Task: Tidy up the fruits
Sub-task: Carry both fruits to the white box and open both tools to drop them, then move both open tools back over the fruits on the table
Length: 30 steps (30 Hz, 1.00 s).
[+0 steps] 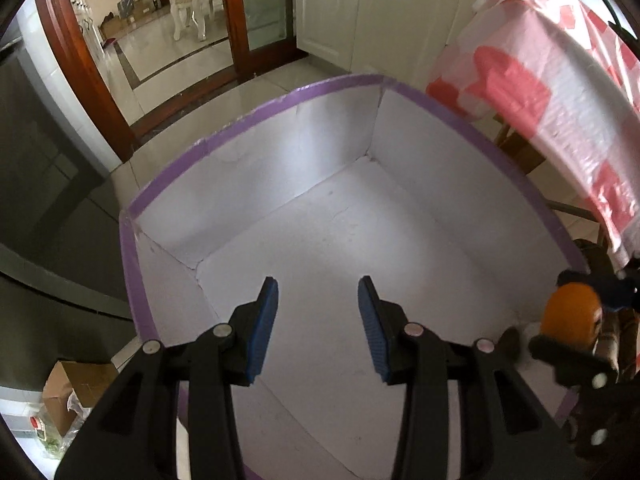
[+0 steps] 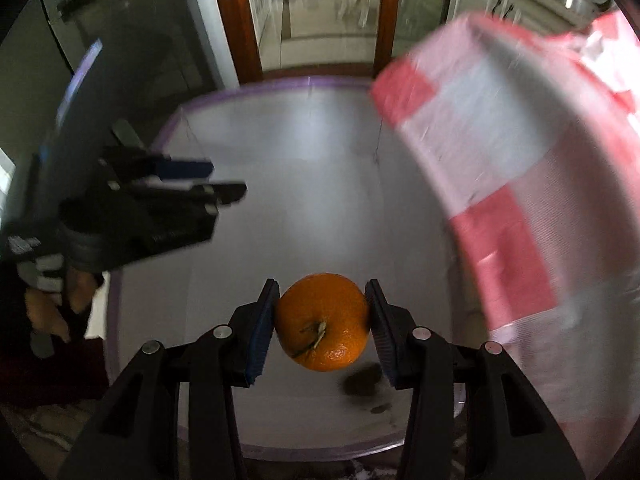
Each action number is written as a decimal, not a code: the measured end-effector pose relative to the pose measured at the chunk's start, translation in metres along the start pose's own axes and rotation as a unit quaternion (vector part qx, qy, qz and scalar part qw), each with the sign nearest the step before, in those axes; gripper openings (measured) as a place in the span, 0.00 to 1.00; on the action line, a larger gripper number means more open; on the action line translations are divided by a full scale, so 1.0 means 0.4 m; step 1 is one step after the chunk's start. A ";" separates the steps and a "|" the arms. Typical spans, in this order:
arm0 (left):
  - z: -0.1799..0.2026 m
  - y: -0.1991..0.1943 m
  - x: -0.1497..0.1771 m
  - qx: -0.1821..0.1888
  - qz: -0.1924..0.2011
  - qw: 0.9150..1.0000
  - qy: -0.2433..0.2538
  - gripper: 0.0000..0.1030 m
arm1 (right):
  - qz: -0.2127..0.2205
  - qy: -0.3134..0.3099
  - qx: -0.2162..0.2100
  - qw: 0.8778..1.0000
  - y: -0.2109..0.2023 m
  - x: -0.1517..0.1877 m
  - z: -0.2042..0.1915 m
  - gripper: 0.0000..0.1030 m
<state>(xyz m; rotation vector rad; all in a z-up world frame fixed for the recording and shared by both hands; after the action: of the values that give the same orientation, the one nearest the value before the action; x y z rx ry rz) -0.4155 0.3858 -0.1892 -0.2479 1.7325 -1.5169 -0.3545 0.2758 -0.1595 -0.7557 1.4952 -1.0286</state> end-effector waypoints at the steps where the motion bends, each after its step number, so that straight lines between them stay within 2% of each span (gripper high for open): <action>1: 0.000 0.003 0.002 0.001 0.000 1.000 0.000 0.51 | -0.011 -0.001 0.002 1.000 0.017 0.005 -0.002 0.44; 2: -0.001 0.002 0.002 0.004 0.002 1.000 -0.001 0.57 | -0.015 -0.001 0.003 1.000 0.027 0.007 -0.002 0.45; 4: 0.002 -0.001 -0.008 0.003 0.011 1.000 -0.003 0.81 | -0.019 0.001 0.004 1.000 0.039 0.004 -0.002 0.58; 5: 0.000 -0.002 -0.012 0.000 0.016 1.000 -0.002 0.83 | -0.017 0.004 0.003 1.000 0.038 0.004 0.001 0.71; 7: 0.000 -0.014 -0.023 -0.008 0.029 1.000 0.001 0.89 | 0.000 0.008 -0.002 1.000 0.023 -0.003 0.005 0.74; 10: -0.001 -0.065 -0.060 -0.003 0.067 0.998 -0.008 0.95 | 0.021 0.006 0.000 1.000 -0.008 -0.011 0.009 0.79; 12: -0.008 -0.118 -0.091 -0.003 0.104 0.994 -0.014 0.98 | 0.046 0.005 -0.005 0.999 -0.037 -0.024 0.014 0.81; 15: -0.019 -0.230 -0.144 -0.010 0.175 0.984 -0.015 0.99 | 0.115 -0.003 -0.014 0.993 -0.129 -0.054 0.005 0.85; 17: -0.016 -0.302 -0.170 0.001 0.214 0.977 -0.010 0.99 | 0.173 -0.010 -0.007 0.985 -0.221 -0.074 0.002 0.85; 19: -0.007 -0.347 -0.191 0.019 0.236 0.971 -0.005 0.99 | 0.208 -0.007 0.002 0.978 -0.298 -0.087 0.005 0.85; 23: 0.026 -0.407 -0.232 0.054 0.232 0.971 -0.003 0.99 | 0.242 0.030 0.062 0.968 -0.410 -0.097 0.062 0.85; 25: 0.062 -0.435 -0.247 0.060 0.235 0.970 0.009 0.99 | 0.261 0.067 0.100 0.958 -0.481 -0.082 0.118 0.85; 28: 0.142 -0.471 -0.278 0.060 0.246 0.967 0.035 0.99 | 0.297 0.135 0.101 0.940 -0.569 -0.064 0.218 0.85; 30: 0.209 -0.493 -0.298 0.074 0.250 0.964 0.055 0.99 | 0.319 0.188 0.089 0.925 -0.638 -0.015 0.308 0.85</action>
<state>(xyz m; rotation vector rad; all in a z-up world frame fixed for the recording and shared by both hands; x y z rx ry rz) -0.3496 0.3458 0.0433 0.3372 1.5982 -1.2872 -0.2526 0.1507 0.0735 0.0871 1.7727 -0.8067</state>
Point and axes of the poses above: each gripper's, at about its wrist camera, not at the fingertips, and y roughly the way its jaws point, z to its right, x to its underside, the point moved 8 cm from there along y, roughly the way its jaws point, and after that the axes turned 2 degrees about -y, right-handed, at the moved point
